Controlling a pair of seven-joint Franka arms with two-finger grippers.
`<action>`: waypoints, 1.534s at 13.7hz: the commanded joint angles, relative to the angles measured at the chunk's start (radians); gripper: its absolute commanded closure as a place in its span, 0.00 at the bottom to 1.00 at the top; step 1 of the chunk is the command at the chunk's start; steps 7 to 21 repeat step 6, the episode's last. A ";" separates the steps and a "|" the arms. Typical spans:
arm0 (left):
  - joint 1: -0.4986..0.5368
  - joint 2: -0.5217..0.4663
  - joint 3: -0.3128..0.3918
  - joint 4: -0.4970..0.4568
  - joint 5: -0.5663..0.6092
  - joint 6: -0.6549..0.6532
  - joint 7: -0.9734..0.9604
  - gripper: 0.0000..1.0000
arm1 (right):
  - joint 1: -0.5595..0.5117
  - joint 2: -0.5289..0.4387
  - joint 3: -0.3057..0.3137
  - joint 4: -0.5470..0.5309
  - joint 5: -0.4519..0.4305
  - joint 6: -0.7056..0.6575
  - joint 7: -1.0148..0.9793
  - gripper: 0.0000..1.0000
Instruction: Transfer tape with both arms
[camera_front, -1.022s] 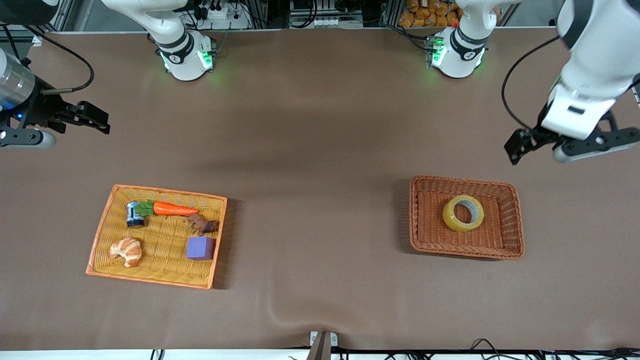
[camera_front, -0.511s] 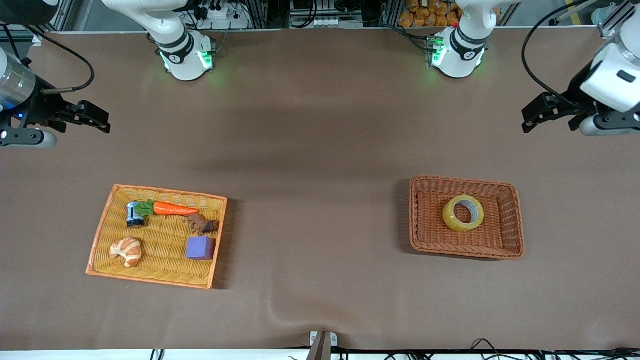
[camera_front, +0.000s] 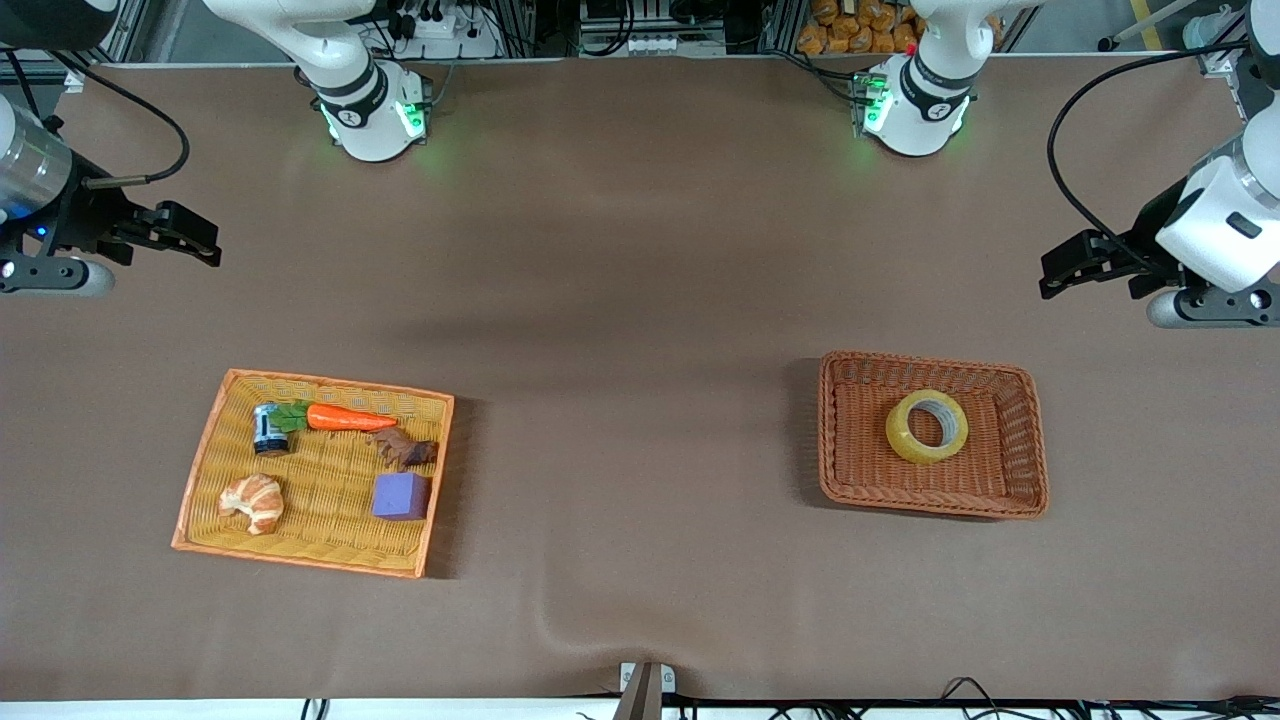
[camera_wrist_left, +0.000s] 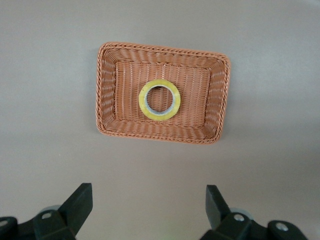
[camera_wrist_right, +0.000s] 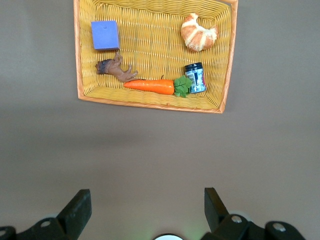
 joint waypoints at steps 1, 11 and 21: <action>0.003 -0.001 -0.001 0.025 -0.005 -0.028 0.033 0.00 | 0.010 -0.015 0.001 0.000 -0.019 -0.001 0.008 0.00; 0.003 -0.009 0.002 0.021 0.024 -0.028 0.020 0.00 | 0.013 -0.015 0.001 0.000 -0.019 -0.001 0.008 0.00; 0.003 -0.009 0.002 0.021 0.024 -0.028 0.020 0.00 | 0.013 -0.015 0.001 0.000 -0.019 -0.001 0.008 0.00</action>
